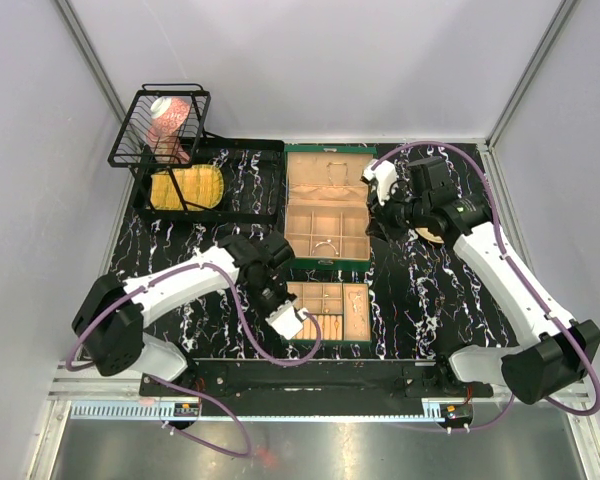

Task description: Organize the mixed jewelry

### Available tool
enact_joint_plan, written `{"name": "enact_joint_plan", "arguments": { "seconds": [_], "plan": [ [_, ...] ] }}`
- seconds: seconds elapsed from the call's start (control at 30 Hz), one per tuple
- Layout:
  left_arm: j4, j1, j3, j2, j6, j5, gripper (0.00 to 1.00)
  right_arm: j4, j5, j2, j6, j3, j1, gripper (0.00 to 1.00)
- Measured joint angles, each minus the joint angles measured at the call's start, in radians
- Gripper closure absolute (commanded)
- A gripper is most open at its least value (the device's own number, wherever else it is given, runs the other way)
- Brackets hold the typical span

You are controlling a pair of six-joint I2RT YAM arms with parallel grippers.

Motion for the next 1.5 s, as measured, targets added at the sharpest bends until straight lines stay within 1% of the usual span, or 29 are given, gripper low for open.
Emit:
{"name": "enact_joint_plan", "arguments": {
  "seconds": [0.1, 0.23, 0.43, 0.57, 0.8, 1.03, 1.2, 1.5],
  "plan": [
    [-0.039, -0.008, 0.007, 0.03, 0.111, -0.04, 1.0, 0.0, 0.007, 0.001, 0.0, -0.001, -0.017, 0.73],
    [-0.064, -0.01, 0.018, 0.05, 0.211, -0.047, 1.0, 0.003, 0.008, 0.002, -0.002, -0.01, -0.031, 0.73],
    [-0.079, -0.01, 0.061, 0.134, 0.338, -0.017, 1.0, 0.007, 0.008, 0.002, -0.007, -0.039, -0.035, 0.72],
    [-0.092, -0.01, 0.084, 0.193, 0.389, 0.02, 1.0, 0.007, 0.008, 0.002, -0.008, -0.049, -0.043, 0.73],
    [-0.146, -0.01, 0.126, 0.267, 0.419, 0.068, 1.0, 0.008, 0.008, 0.002, -0.008, -0.054, -0.056, 0.73],
    [-0.225, -0.011, 0.22, 0.354, 0.426, 0.111, 1.0, 0.007, 0.008, 0.002, -0.011, -0.064, -0.058, 0.73],
    [-0.266, -0.011, 0.255, 0.407, 0.426, 0.13, 1.0, 0.008, 0.007, 0.001, -0.014, -0.064, -0.058, 0.73],
    [-0.291, -0.019, 0.306, 0.475, 0.426, 0.161, 1.0, 0.008, 0.007, 0.001, -0.018, -0.072, -0.058, 0.73]
  ]
}}
